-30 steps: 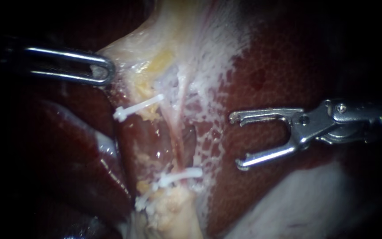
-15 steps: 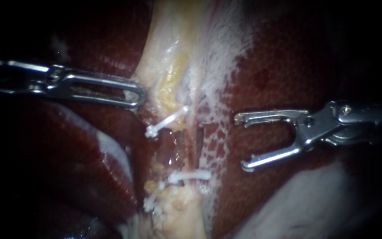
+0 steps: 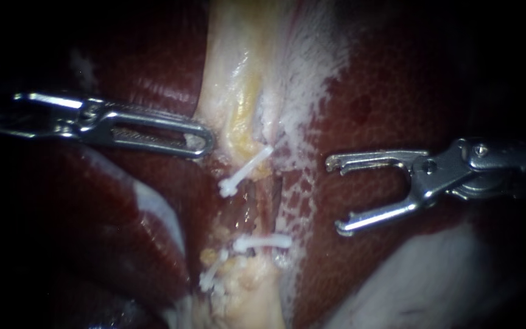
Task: Going back first clip right tube
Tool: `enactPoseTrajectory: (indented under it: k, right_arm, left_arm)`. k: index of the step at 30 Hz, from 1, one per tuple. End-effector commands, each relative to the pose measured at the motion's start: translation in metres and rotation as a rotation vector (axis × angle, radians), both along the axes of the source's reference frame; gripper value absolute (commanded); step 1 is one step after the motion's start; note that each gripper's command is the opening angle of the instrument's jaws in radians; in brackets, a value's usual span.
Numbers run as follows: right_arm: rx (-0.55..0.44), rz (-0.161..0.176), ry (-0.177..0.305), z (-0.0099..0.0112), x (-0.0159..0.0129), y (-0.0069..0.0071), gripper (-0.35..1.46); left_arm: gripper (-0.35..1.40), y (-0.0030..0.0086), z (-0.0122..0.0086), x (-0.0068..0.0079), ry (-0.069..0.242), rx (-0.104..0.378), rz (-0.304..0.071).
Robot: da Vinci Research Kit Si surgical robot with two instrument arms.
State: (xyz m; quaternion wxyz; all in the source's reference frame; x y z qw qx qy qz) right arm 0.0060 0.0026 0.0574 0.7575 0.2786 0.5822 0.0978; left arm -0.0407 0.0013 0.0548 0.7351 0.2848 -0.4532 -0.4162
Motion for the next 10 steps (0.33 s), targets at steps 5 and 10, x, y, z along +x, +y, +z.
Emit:
enactPoseTrajectory:
  k: [5,10]
  right_arm:
    - [0.000,0.000,0.000,0.0000,0.0000,0.0000,0.60]
    - [0.000,0.001,0.000,-0.0001,0.0001,-0.0001,0.60]
  left_arm:
    - [-0.35,0.0000,-0.0001,0.0000,0.000,0.000,0.000]
    - [-0.35,0.0001,-0.0002,0.0000,0.000,0.000,0.001]
